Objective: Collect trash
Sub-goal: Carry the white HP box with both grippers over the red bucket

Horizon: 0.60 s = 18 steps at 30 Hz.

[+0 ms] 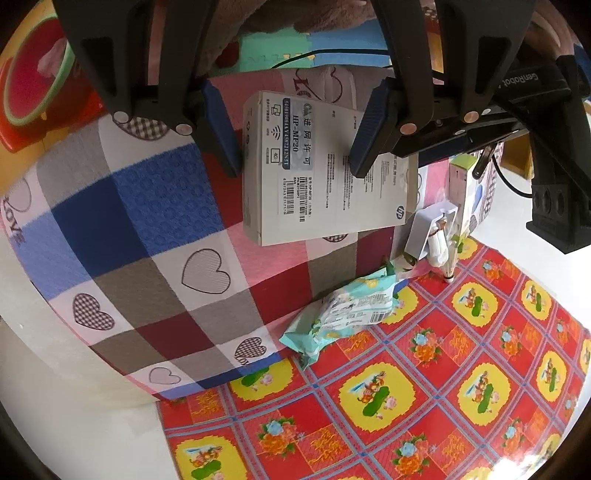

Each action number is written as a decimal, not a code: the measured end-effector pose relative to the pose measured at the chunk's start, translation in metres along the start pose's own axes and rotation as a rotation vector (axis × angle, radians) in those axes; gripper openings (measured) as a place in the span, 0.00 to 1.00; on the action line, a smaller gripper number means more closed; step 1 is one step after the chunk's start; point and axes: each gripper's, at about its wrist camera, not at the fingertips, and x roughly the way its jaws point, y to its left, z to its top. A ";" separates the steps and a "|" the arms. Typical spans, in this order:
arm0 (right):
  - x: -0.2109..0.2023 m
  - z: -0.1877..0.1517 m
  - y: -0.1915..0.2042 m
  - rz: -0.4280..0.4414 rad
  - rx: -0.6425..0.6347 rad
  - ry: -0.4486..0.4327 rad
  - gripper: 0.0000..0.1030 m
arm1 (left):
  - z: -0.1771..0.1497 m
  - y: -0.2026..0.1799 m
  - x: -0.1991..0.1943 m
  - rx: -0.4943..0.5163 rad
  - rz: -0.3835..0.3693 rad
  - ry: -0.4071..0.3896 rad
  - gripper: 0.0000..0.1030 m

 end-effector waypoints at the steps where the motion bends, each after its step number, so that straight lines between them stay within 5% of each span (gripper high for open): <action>1: -0.002 -0.002 0.000 -0.003 0.004 -0.005 0.60 | -0.001 -0.002 -0.001 0.007 -0.002 0.000 0.58; 18: -0.033 -0.033 -0.018 -0.061 0.081 -0.072 0.60 | -0.016 -0.029 -0.001 0.110 -0.048 0.018 0.58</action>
